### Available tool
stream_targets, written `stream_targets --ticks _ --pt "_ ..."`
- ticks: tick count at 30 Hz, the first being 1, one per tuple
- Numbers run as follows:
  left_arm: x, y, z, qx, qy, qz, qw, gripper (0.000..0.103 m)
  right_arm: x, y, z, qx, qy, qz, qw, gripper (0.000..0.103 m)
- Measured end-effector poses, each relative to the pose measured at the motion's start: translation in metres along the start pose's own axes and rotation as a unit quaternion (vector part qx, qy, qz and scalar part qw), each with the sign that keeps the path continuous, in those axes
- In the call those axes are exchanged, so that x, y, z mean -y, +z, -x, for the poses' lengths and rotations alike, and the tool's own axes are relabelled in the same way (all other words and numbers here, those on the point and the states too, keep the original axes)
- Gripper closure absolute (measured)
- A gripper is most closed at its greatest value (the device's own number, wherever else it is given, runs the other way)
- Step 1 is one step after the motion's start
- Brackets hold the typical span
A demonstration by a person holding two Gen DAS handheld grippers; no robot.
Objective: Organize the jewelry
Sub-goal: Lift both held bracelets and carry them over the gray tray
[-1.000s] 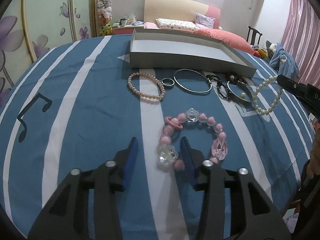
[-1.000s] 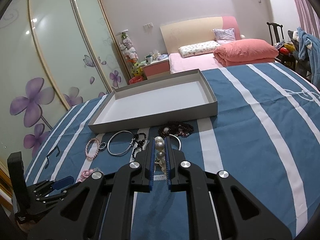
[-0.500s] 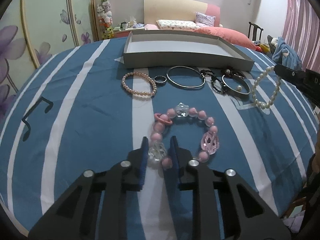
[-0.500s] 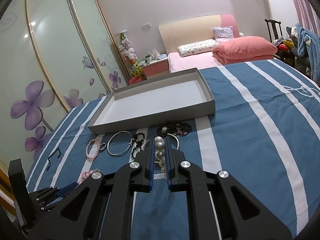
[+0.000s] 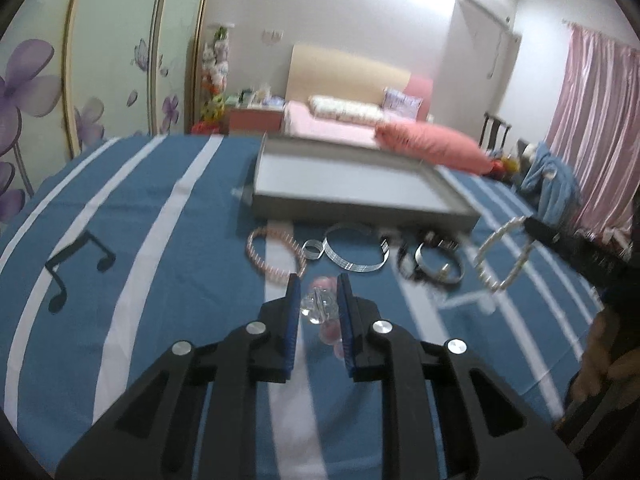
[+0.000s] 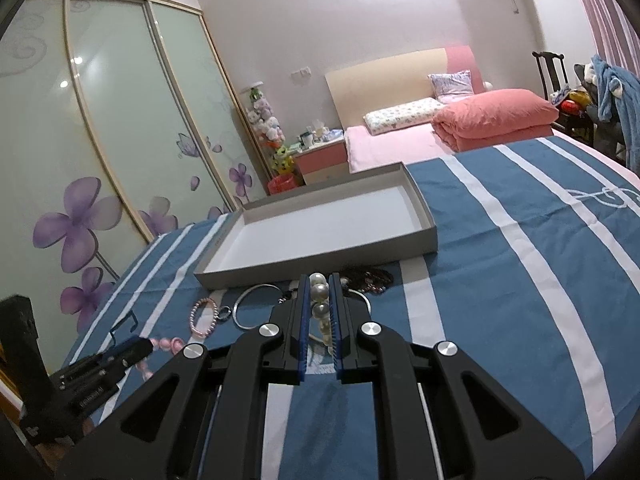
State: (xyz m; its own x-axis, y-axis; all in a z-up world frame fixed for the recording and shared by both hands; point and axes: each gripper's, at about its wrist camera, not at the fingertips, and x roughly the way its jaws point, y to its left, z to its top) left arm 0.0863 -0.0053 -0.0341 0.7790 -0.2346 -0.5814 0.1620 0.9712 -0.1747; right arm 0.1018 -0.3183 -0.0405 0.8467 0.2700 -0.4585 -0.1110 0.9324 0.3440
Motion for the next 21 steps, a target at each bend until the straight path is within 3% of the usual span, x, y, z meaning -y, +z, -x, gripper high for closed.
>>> stream_targets --ticks 5,21 --pt "0.01 0.011 0.007 0.026 -0.014 -0.001 0.9996 0.084 -0.009 0.002 0.004 0.013 0.009 0.009 1.0 0.093" --pt "0.028 0.037 0.016 0.073 -0.009 -0.027 0.9969 0.084 -0.032 0.012 0.017 0.061 0.007 0.041 0.997 0.093"
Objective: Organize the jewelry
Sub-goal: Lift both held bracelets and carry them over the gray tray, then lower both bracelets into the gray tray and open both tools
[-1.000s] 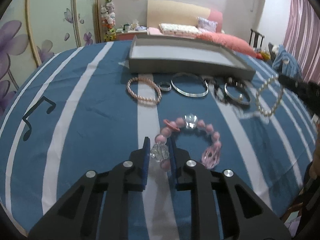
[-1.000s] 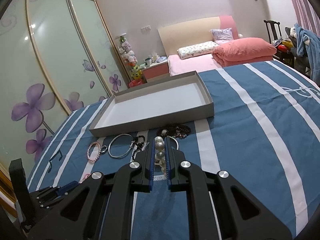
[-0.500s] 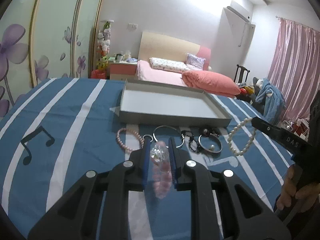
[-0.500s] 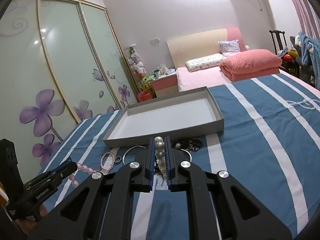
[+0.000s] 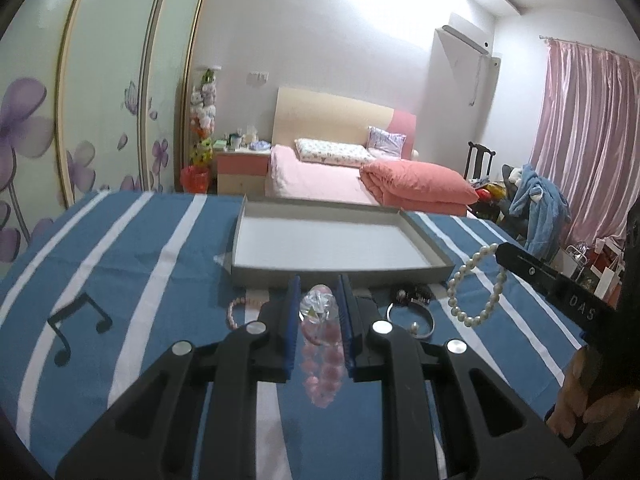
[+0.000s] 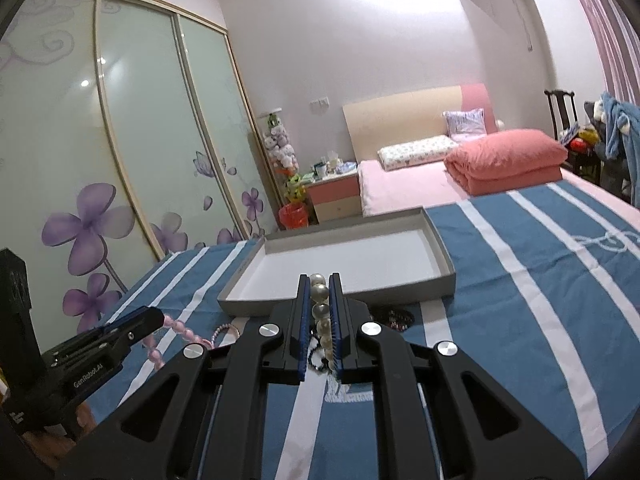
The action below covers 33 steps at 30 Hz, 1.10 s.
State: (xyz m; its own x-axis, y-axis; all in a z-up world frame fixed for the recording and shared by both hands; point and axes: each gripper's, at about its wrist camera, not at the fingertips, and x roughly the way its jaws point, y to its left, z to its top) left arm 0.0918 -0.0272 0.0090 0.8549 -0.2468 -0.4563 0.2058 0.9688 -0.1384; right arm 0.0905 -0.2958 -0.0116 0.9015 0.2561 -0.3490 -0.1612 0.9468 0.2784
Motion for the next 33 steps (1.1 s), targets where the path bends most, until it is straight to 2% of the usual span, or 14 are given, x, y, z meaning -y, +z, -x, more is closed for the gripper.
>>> stream_targets --ticks 12,22,33 --pt "0.015 0.044 -0.013 0.05 0.032 -0.026 0.9979 0.084 -0.016 0.025 -0.004 0.053 -0.025 0.03 0.998 0.093" --pt "0.017 0.068 -0.043 0.069 0.044 -0.027 0.9963 0.084 -0.014 0.049 -0.027 0.099 -0.044 0.035 0.994 0.093" --pt "0.009 0.085 -0.093 0.058 0.046 -0.018 0.9971 0.084 -0.007 0.059 -0.068 0.093 -0.059 0.039 0.993 0.093"
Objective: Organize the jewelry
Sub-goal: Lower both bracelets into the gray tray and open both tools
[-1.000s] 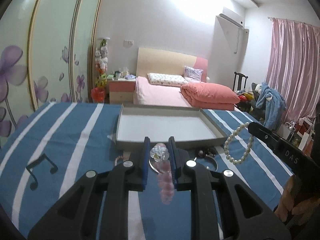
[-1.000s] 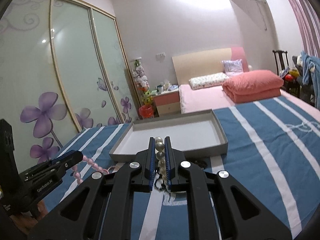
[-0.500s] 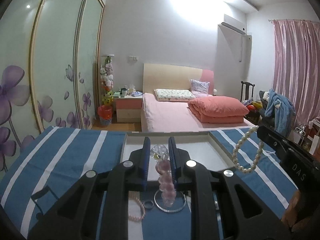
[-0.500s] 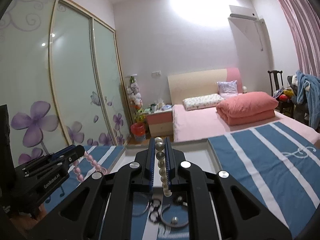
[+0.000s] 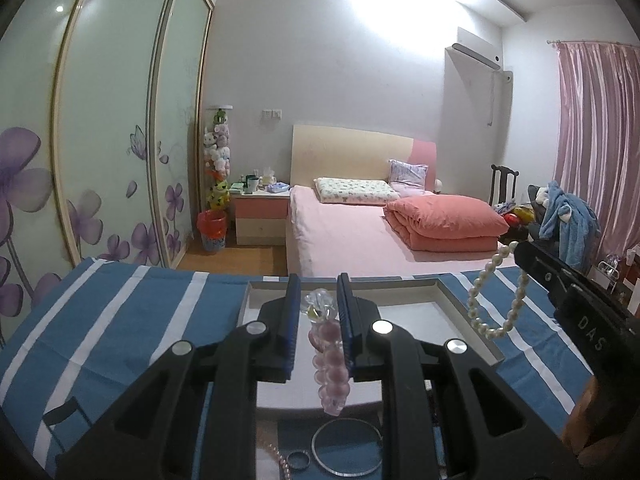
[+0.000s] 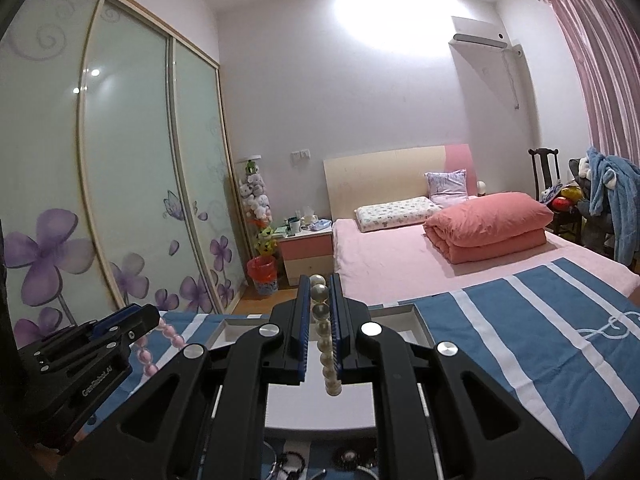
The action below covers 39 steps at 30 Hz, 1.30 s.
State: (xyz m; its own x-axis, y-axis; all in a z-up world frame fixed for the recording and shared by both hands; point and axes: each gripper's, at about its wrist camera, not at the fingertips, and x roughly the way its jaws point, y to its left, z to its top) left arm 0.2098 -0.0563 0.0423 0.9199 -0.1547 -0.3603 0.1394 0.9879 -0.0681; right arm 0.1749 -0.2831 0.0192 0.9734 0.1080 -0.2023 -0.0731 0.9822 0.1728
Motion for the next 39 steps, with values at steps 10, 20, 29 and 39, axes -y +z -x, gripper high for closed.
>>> stream_targets --ticks 10,20,29,39 --pt "-0.005 -0.01 -0.055 -0.035 -0.008 0.005 0.9993 0.084 0.0 -0.016 -0.053 -0.055 0.0 0.0 0.998 0.093" --pt "-0.01 -0.025 -0.102 -0.078 -0.012 0.014 0.9968 0.084 0.009 -0.035 -0.089 -0.129 0.001 -0.025 0.991 0.092" --pt "-0.026 -0.018 -0.098 -0.065 0.005 0.034 0.9973 0.074 0.022 -0.028 -0.079 -0.12 -0.01 -0.042 0.992 0.062" --pt "-0.041 -0.016 -0.063 -0.054 0.021 0.041 0.9975 0.071 0.028 -0.019 -0.056 -0.106 -0.019 -0.045 0.993 0.062"
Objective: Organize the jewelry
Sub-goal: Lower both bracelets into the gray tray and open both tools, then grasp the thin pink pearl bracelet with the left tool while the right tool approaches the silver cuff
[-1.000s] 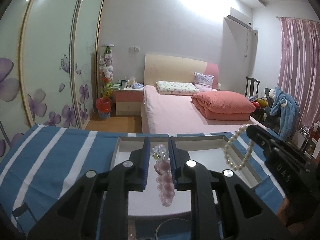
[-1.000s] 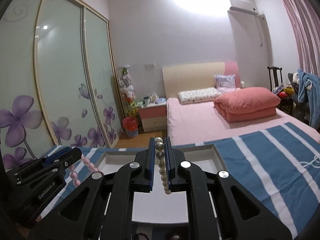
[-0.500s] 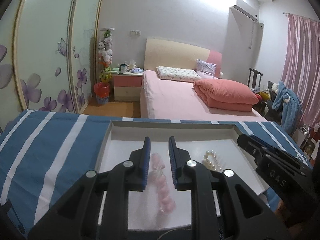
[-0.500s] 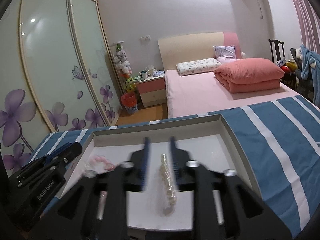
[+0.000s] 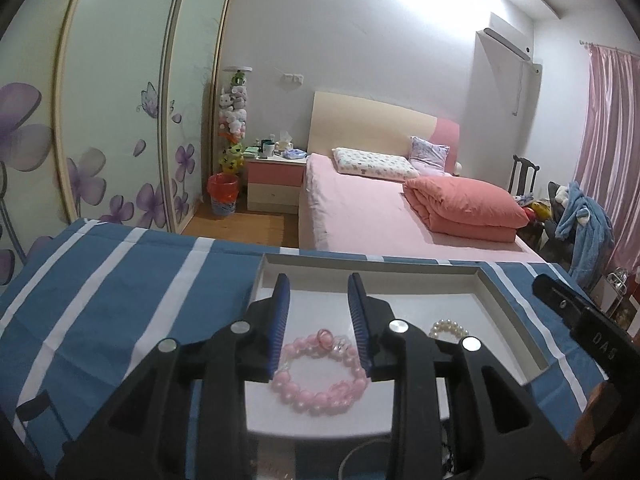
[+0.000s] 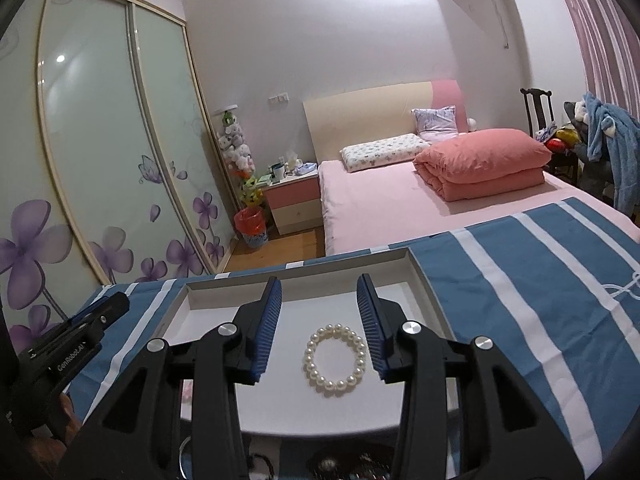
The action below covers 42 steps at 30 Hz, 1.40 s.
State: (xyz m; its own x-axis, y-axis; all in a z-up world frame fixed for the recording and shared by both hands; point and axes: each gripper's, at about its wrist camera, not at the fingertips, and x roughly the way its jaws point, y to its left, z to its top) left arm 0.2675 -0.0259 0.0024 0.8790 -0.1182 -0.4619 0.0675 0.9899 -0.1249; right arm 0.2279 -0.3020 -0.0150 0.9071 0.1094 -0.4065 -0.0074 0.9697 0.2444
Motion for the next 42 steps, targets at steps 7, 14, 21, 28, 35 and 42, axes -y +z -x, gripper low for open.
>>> stream_targets --ticks 7,14,21,28,35,42 --pt "-0.019 -0.016 0.036 -0.006 0.011 0.002 0.9999 0.063 0.011 -0.009 0.026 -0.006 -0.008 0.004 1.0 0.062" --pt "-0.037 -0.044 0.06 -0.034 0.02 0.004 0.9992 0.057 0.016 -0.037 0.039 -0.055 -0.008 0.015 0.998 0.062" --pt "-0.045 -0.072 0.068 -0.078 0.019 -0.004 0.9967 0.049 0.012 -0.077 0.037 -0.146 0.014 0.028 0.989 0.062" --pt "-0.046 -0.086 0.066 -0.106 0.02 -0.011 0.9941 0.043 -0.003 -0.099 0.031 -0.201 0.016 0.06 0.978 0.045" --pt "-0.046 -0.095 0.065 -0.121 0.021 -0.015 0.9923 0.043 -0.012 -0.112 0.022 -0.226 -0.001 0.087 0.97 0.042" --pt "-0.042 -0.098 0.063 -0.129 0.016 -0.021 0.9913 0.041 -0.017 -0.111 0.012 -0.228 -0.017 0.099 0.969 0.039"
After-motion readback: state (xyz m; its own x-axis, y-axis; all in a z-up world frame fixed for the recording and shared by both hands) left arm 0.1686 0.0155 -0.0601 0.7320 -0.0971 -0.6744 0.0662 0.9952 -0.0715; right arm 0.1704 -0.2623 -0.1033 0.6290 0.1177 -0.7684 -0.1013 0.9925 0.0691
